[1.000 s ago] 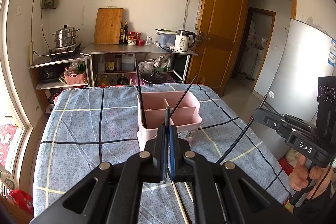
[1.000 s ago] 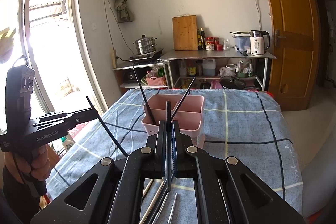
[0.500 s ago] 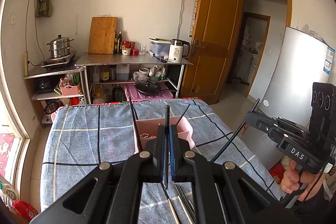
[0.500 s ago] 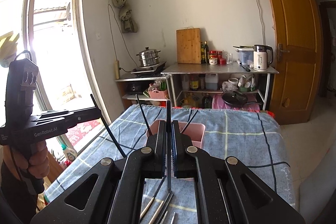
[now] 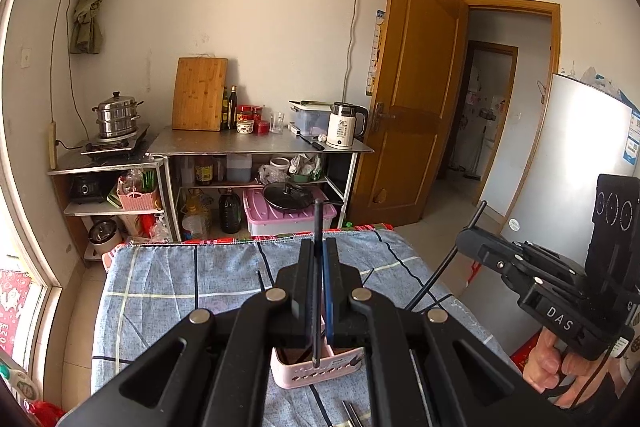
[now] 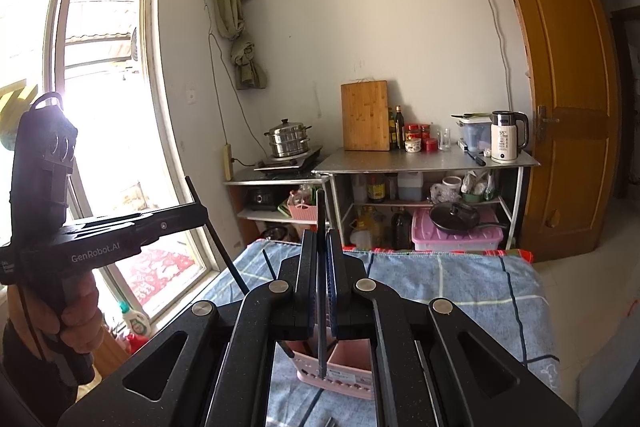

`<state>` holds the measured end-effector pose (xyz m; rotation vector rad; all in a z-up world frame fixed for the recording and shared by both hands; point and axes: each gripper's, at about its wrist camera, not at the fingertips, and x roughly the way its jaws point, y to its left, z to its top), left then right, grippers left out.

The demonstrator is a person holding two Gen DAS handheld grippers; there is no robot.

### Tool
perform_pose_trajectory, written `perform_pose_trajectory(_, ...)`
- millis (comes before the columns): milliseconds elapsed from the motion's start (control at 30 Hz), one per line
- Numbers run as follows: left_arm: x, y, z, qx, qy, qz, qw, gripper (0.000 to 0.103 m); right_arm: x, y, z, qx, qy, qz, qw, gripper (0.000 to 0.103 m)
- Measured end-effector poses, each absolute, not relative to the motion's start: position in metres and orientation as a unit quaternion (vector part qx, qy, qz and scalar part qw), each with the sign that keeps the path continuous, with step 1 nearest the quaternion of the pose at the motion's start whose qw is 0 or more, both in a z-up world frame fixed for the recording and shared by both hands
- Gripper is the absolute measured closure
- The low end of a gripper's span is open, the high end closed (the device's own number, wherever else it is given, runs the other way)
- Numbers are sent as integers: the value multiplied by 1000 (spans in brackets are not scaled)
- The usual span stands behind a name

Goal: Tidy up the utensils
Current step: 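Lower the left gripper's chopstick into the basket and open it while the right gripper releases its own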

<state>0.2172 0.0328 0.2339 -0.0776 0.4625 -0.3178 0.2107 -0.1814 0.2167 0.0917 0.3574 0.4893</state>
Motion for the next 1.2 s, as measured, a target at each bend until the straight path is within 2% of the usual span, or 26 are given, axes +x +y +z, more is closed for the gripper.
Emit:
perform_pose_trajectory(300, 246, 41, 212, -45, 240, -146, 959, 99, 239, -165, 204, 51, 184, 237, 952, 99)
perform_pose_trajectory(800, 288, 49, 146, -60, 320, -133, 936, 98, 282, -156, 144, 54, 263, 221, 937, 99)
perform_pose_trajectory(1067, 293, 49, 140, -61, 317, -123, 938, 97, 293, -155, 132, 51, 293, 219, 929, 98)
perform_pose_trajectory(1100, 292, 49, 142, -61, 313, -119, 940, 93, 293, -155, 132, 51, 295, 218, 929, 98)
perform_pose_trajectory(1133, 290, 50, 143, -62, 309, -117, 942, 85, 293, -156, 132, 50, 295, 216, 929, 97)
perform_pose_trajectory(1200, 286, 52, 147, -67, 299, -113, 945, 76, 291, -159, 134, 51, 291, 214, 931, 90)
